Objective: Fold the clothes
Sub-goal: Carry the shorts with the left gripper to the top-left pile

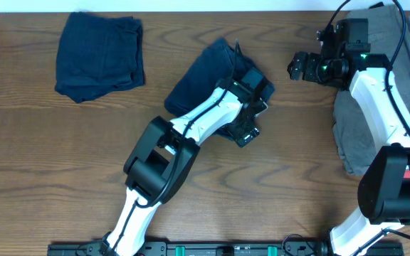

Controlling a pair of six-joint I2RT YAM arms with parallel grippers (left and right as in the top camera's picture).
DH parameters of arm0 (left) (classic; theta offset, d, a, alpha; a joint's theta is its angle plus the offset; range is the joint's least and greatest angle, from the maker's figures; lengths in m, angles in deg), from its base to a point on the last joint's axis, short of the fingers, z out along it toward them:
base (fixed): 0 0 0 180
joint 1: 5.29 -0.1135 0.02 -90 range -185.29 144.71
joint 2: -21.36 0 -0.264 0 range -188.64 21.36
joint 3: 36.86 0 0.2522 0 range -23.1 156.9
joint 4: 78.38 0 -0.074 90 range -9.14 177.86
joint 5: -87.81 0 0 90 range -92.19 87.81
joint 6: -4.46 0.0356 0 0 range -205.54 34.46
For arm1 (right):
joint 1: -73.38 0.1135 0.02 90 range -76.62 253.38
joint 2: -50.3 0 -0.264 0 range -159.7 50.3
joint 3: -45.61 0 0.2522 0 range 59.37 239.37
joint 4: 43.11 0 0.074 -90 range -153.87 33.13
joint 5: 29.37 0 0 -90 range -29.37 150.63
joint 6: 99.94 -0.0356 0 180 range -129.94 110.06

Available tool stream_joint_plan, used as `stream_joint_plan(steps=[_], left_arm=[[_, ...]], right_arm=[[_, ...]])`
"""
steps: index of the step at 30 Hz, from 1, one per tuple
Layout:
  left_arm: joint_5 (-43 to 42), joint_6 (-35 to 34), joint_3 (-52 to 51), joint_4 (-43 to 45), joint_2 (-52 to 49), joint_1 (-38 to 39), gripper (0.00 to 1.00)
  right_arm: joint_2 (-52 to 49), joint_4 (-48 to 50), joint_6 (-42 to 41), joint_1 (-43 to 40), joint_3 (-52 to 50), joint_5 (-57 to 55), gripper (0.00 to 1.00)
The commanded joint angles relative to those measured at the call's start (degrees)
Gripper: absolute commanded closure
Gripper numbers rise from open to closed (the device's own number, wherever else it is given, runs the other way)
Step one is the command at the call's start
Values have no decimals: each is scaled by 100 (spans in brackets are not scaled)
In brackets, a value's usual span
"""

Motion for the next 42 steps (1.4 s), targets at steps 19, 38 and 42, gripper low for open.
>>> stream_joint_plan(steps=[19,38,42], left_arm=[[577,2,9,70,-192,-42,94],[1867,-258,940,625,1930,-1593,94],[2155,-249,944,1099,2221,-2022,94]], right_arm=[[-35,-70,33,-52,-46,-232,1],[-35,-63,28,-52,-46,-229,1],[-33,-63,26,-46,-46,-229,1]])
